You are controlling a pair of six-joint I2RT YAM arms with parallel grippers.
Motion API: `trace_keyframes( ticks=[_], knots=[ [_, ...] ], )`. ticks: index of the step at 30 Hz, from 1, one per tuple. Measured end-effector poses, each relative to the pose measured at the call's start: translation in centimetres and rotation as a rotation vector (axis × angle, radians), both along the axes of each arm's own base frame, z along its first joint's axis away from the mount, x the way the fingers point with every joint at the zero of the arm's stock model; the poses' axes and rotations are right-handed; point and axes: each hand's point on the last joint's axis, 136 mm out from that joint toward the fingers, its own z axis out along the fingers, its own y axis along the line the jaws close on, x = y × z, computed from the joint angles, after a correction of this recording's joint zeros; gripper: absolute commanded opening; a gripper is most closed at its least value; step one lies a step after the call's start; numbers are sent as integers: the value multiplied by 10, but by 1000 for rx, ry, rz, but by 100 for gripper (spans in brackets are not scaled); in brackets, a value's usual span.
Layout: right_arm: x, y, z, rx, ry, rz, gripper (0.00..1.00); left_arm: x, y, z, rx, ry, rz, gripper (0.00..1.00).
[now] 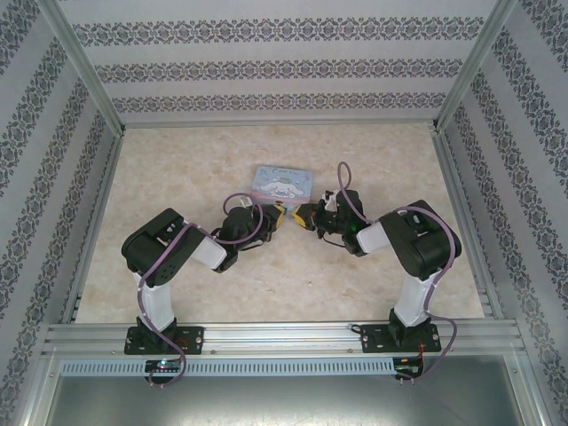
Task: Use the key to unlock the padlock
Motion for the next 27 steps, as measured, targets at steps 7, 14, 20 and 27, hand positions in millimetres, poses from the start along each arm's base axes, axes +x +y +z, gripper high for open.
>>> trace_keyframes(
  ticks=[7,14,20,27],
  knots=[
    [1,-6,-1,13,-14,31,0,-3,-5,3,-12,0,-25,0],
    [1,-6,0,13,-31,46,0,-5,-8,3,-15,2,-42,0],
    [3,-8,2,12,-48,64,0,-5,-10,4,-19,0,-48,0],
    [3,0,-1,21,-19,50,0,-4,-8,4,-15,1,-37,0]
  ],
)
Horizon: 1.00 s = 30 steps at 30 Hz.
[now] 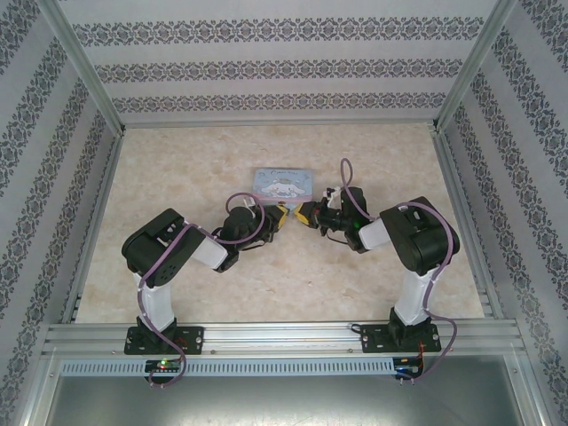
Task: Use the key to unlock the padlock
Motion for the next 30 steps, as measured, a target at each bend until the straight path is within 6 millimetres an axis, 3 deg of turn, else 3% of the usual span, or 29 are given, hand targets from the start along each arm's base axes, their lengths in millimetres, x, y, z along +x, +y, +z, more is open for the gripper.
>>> trace_keyframes(
  ticks=[8,19,30],
  knots=[
    [10,5,-3,46,31,-35,0,5,5,-1,10,-2,39,0],
    [11,5,1,34,6,17,0,5,5,1,6,-9,41,0],
    [12,10,4,29,20,-54,0,8,8,2,6,-16,59,0]
  ],
)
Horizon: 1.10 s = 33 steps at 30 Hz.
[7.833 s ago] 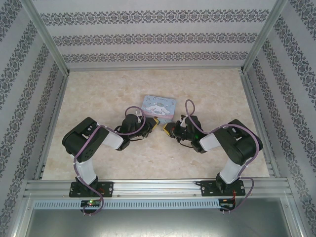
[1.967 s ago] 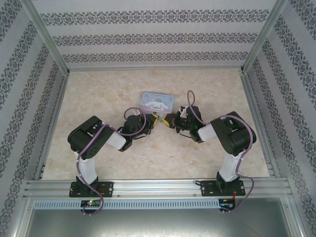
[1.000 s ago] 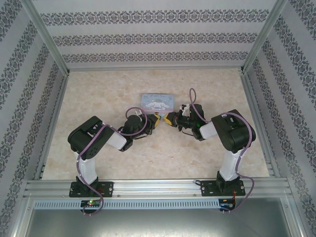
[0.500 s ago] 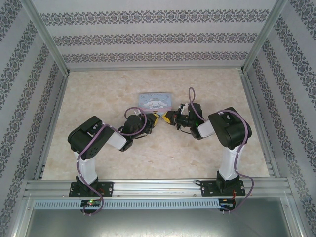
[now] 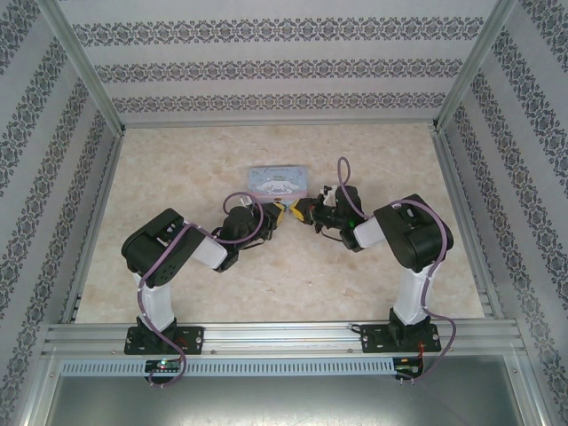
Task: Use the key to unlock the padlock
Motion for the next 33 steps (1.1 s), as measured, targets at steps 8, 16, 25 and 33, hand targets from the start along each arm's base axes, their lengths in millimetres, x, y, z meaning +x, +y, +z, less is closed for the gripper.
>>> trace_keyframes(
  ticks=[8,16,25,33],
  knots=[
    [0,-8,1,12,6,13,0,-2,-3,2,-8,-3,-21,0],
    [2,-12,11,47,-27,131,0,-2,-6,10,-29,-28,-35,0],
    [1,-11,11,54,-23,173,0,-2,-7,11,-32,-31,-36,0],
    [7,-6,18,109,51,109,0,4,-5,16,-39,-45,-19,0]
  ],
)
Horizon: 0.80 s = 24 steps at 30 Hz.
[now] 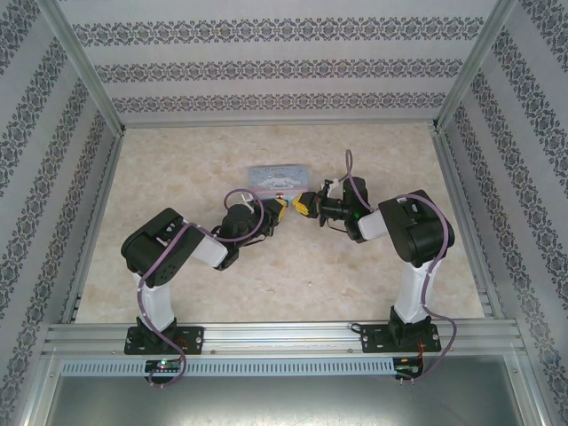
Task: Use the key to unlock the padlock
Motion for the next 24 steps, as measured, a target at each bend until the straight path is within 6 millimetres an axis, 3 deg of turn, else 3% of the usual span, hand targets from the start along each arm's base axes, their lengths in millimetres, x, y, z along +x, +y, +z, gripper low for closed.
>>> trace_keyframes(
  ticks=[24],
  knots=[
    [-12,-9,-9,-217,-279,60,0,-8,-6,-9,12,38,-47,0]
  ],
)
